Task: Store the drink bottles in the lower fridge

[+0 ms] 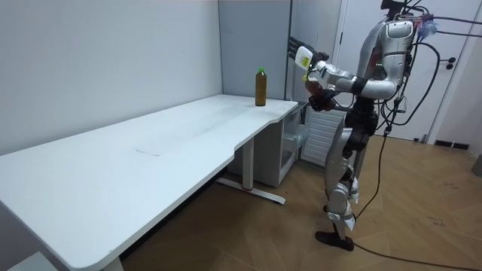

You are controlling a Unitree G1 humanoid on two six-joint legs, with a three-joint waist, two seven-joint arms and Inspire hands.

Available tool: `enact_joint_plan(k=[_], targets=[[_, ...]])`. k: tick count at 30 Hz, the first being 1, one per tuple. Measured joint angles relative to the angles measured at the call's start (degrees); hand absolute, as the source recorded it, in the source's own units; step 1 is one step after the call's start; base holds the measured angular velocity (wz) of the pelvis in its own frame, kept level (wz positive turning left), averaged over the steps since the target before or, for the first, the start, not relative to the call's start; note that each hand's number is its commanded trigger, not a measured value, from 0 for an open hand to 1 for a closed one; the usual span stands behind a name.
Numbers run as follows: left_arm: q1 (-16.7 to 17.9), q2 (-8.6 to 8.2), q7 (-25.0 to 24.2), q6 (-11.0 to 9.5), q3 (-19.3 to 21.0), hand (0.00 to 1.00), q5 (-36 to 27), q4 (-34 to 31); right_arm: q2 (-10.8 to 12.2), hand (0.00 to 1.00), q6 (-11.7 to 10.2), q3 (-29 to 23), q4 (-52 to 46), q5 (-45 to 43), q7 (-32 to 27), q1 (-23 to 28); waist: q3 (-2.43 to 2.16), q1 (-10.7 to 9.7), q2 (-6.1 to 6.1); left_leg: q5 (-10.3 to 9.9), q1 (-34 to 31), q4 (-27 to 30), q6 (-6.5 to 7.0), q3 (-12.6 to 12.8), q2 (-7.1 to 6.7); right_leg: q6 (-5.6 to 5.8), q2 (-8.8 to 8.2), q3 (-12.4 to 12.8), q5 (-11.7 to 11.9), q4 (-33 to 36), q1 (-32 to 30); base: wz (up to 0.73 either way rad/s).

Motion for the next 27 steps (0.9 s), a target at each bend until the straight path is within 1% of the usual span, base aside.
enact_joint_plan(k=[1,2,3,5,6,8,9,10,11,12,13,14,15,16,17,18,20,21,23,24,25,26,27], targets=[[0.0,-0.07,1.7,-1.3,1.8,0.00,1.5,-0.3,0.0,1.00,-0.6,-0.9,-0.2,0.0,0.2,0.5,-0.10,0.1,0.13,0.0,0.3,-0.2,-0.01,-0.1,-0.01,0.01,0.00,-0.1,0.0,0.0,0.2,0.00],[0.0,-0.07,3.9,-2.2,3.3,0.00,3.0,-0.6,0.1,1.00,-0.7,-2.0,-0.8,-0.1,0.2,1.2,-0.09,0.6,0.26,0.0,0.9,-0.5,-0.01,-0.1,-0.04,0.03,-0.02,-0.3,0.0,-0.1,0.7,0.00],[0.0,-0.06,4.9,-2.4,4.0,0.00,3.6,-0.6,0.0,1.00,-1.0,-2.3,-1.0,-0.1,0.2,1.5,-0.04,0.9,0.35,0.0,1.0,-0.6,-0.01,-0.1,-0.04,0.06,-0.04,-0.4,0.0,-0.2,0.9,0.04],[0.1,-0.04,9.1,-3.0,7.3,0.00,5.0,-2.3,0.1,1.00,-2.1,-3.4,-1.5,0.1,0.4,2.8,-0.15,1.9,0.43,0.0,1.3,-0.9,-0.03,-0.3,-0.05,0.10,-0.05,-0.6,-0.1,-0.2,1.0,0.00],[0.1,-0.07,10.1,-3.4,8.3,0.00,5.6,-2.6,0.3,1.00,-2.3,-3.8,-1.6,0.0,0.5,3.2,-0.18,2.4,0.49,0.0,1.5,-1.2,-0.06,-0.2,-0.07,0.11,-0.06,-0.6,-0.1,-0.2,1.2,0.00],[0.2,-0.53,14.6,-5.4,12.9,0.00,10.8,-4.4,0.9,1.00,-3.5,-5.3,-1.7,-0.2,0.6,5.3,-0.25,3.0,0.71,0.1,2.5,-1.7,-0.07,-0.3,-0.19,0.11,-0.01,-0.8,-0.1,-1.3,2.5,0.02],[0.2,-0.58,16.0,-6.0,14.0,0.00,11.8,-4.9,0.9,1.00,-3.7,-5.6,-1.7,-0.2,0.6,5.6,-0.29,3.2,0.89,0.1,2.7,-1.8,-0.07,-0.3,-0.20,0.13,0.00,-0.9,0.0,-1.5,2.8,0.08],[0.2,-0.59,19.1,-7.2,16.0,0.00,13.2,-5.9,0.9,1.00,-4.3,-6.3,-1.7,-0.2,0.6,6.6,-0.37,3.5,1.27,0.1,3.1,-2.1,-0.06,-0.5,-0.33,0.18,-0.05,-1.2,0.0,-2.1,3.5,0.04],[0.4,-0.70,22.1,-9.1,17.7,0.00,14.3,-6.8,0.9,1.00,-5.2,-7.0,-1.7,-0.2,0.5,7.7,-0.51,4.2,1.56,0.1,3.6,-2.3,-0.05,-0.5,-0.41,0.18,-0.10,-1.4,0.0,-2.3,3.9,0.06],[0.6,-0.71,23.6,-10.1,18.6,0.00,15.1,-7.0,0.9,1.00,-5.5,-7.1,-1.7,-0.2,0.4,8.2,-0.49,4.4,1.79,0.1,4.0,-2.6,-0.05,-0.7,-0.45,0.18,-0.10,-1.5,0.0,-2.3,4.2,0.04],[1.5,-0.71,26.5,-11.6,20.2,0.00,15.6,-7.7,0.8,1.00,-5.7,-7.1,-1.7,-0.2,0.4,8.9,-0.74,4.4,2.05,0.1,4.6,-2.9,-0.05,-0.9,-0.67,0.24,-0.12,-1.7,-0.1,-2.3,4.6,0.07],[1.8,-0.70,27.7,-12.2,20.8,0.00,15.7,-8.0,0.8,1.00,-5.8,-7.1,-1.7,-0.2,0.4,9.2,-0.68,4.5,2.16,0.1,4.9,-3.2,-0.07,-1.1,-0.69,0.30,-0.13,-1.9,-0.1,-2.4,4.9,0.12],[2.0,-0.69,30.4,-13.2,22.2,0.00,16.3,-8.0,0.7,1.00,-5.8,-7.1,-1.7,-0.3,0.4,9.7,-0.68,4.6,2.26,0.1,5.2,-3.3,-0.08,-1.5,-0.88,0.46,-0.14,-2.2,-0.2,-2.6,5.1,0.08],[2.0,-0.69,32.9,-13.8,23.7,0.00,17.6,-8.0,0.6,1.00,-5.8,-7.2,-2.0,-0.5,0.4,9.9,-0.76,5.1,2.29,0.2,5.1,-3.4,-0.16,-1.5,-0.91,0.55,-0.12,-2.1,-0.3,-2.8,5.0,0.06],[2.1,-0.66,35.5,-14.2,24.9,0.00,18.2,-8.0,0.5,1.00,-5.8,-7.6,-2.8,-0.6,0.4,10.5,-0.68,5.9,2.50,0.2,4.9,-3.4,-0.20,-1.5,-0.88,0.55,-0.11,-2.2,-0.3,-3.0,5.0,0.00],[2.2,-0.66,36.7,-14.3,25.4,0.00,18.3,-8.0,0.4,1.00,-5.8,-7.8,-3.2,-0.6,0.4,10.8,-0.65,6.2,2.57,0.2,4.9,-3.3,-0.20,-1.5,-0.88,0.54,-0.10,-2.2,-0.3,-3.0,5.0,0.00],[3.6,-0.65,41.3,-14.6,28.1,0.00,18.2,-7.9,0.4,1.00,-5.8,-8.9,-5.3,-0.5,0.4,12.4,-0.86,7.3,3.00,0.2,5.0,-3.5,-0.20,-1.5,-0.98,0.55,-0.12,-2.3,-0.3,-3.1,5.1,0.00],[4.0,-0.54,42.3,-14.7,29.1,0.00,18.2,-7.8,0.3,1.00,-5.8,-8.9,-5.6,-0.5,0.4,12.6,-0.88,7.5,3.03,0.2,5.0,-3.6,-0.20,-1.5,-0.98,0.55,-0.11,-2.3,-0.3,-3.1,5.1,0.00],[4.7,-0.24,45.7,-15.3,32.2,0.00,17.2,-5.0,0.3,1.00,-5.3,-8.8,-5.9,-0.5,0.3,12.6,-0.88,8.4,3.14,0.2,5.3,-3.6,-0.23,-1.5,-0.97,0.54,-0.08,-2.3,-0.3,-3.2,5.6,0.00],[4.8,-0.22,46.4,-15.3,32.7,0.00,15.7,-4.0,0.3,1.00,-5.0,-8.8,-5.9,-0.4,0.3,12.6,-0.84,8.8,3.19,0.2,5.6,-3.8,-0.22,-1.5,-1.00,0.55,-0.08,-2.3,-0.3,-3.2,5.8,0.00],[5.2,0.13,47.4,-15.3,33.3,0.00,12.1,-1.5,0.4,1.00,-4.3,-8.8,-6.0,-0.1,0.0,12.7,-0.75,9.0,3.34,0.3,6.4,-4.3,-0.24,-1.7,-1.08,0.55,-0.10,-2.4,-0.3,-3.4,6.3,0.04],[6.4,0.38,48.3,-15.3,34.0,0.00,7.7,1.5,0.5,1.00,-3.9,-8.7,-6.0,0.0,-0.7,12.8,-0.68,9.2,3.55,0.4,7.1,-4.8,-0.22,-1.7,-1.11,0.58,-0.16,-2.5,-0.3,-3.8,7.0,0.00],[7.2,0.36,48.7,-15.1,34.4,0.00,5.4,3.0,0.6,1.00,-3.7,-8.7,-6.1,0.0,-1.2,12.9,-0.92,9.3,3.35,0.5,7.4,-5.2,-0.21,-1.6,-1.14,0.64,-0.23,-2.5,-0.3,-4.1,7.2,0.00]])
